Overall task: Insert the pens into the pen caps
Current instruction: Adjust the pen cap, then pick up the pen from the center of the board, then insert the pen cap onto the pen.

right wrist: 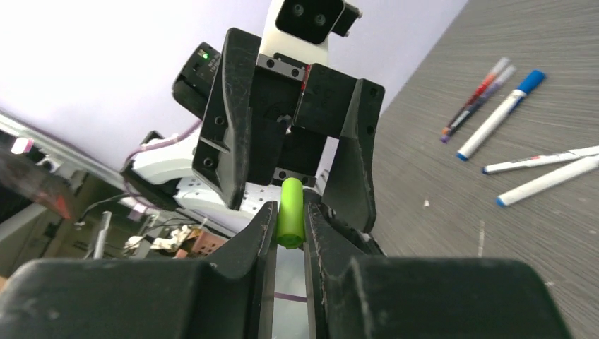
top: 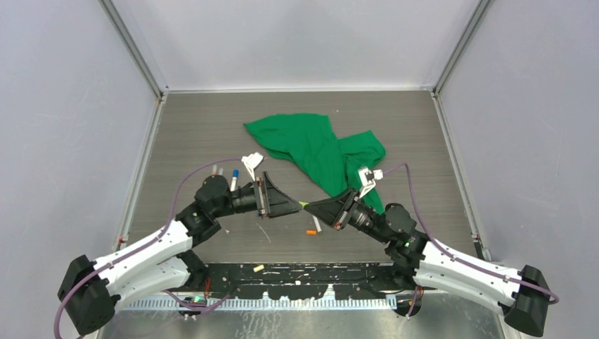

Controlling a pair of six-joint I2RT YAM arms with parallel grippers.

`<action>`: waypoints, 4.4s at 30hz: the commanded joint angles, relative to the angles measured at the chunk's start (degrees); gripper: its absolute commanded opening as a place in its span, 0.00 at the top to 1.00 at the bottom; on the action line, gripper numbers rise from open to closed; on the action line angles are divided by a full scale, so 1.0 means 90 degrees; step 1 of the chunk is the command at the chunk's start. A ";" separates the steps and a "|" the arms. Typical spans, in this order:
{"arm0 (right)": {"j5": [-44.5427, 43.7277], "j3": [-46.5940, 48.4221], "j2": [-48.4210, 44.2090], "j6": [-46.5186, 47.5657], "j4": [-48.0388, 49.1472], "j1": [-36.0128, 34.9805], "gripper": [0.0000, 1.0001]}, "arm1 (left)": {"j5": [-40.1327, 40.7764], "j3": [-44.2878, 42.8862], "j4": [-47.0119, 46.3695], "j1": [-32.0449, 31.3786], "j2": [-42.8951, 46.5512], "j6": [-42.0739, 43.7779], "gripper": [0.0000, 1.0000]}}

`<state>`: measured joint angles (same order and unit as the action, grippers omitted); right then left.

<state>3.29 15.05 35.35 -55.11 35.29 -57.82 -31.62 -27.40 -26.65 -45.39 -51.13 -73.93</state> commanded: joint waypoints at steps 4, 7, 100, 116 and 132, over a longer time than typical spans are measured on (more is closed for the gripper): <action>-0.0325 0.1371 -0.0503 0.1312 -0.3360 0.0675 0.99 | -0.0632 -0.1792 0.5069 0.1582 -0.0093 0.3243 0.13; 0.0328 0.1622 -0.0196 0.1619 -0.3965 0.1283 0.99 | -0.0500 -0.2761 0.6921 0.2505 -0.1128 0.5158 0.21; 0.6169 0.4023 0.2097 0.3650 -0.7940 0.4384 0.99 | 0.3976 -0.2641 0.6601 -0.2173 -0.1115 0.9353 0.99; 0.5642 0.3667 0.2513 0.3183 -0.7211 0.3595 0.99 | 0.3891 -0.2616 0.6445 -0.2651 -0.1162 0.9388 0.99; 0.5464 0.3502 0.2675 0.2982 -0.6856 0.3331 0.99 | 0.3968 -0.2593 0.6443 -0.2770 -0.1173 0.9406 0.99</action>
<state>52.62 46.70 59.13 -27.81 -28.93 -27.35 3.84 -50.63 34.06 -69.89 -62.02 9.98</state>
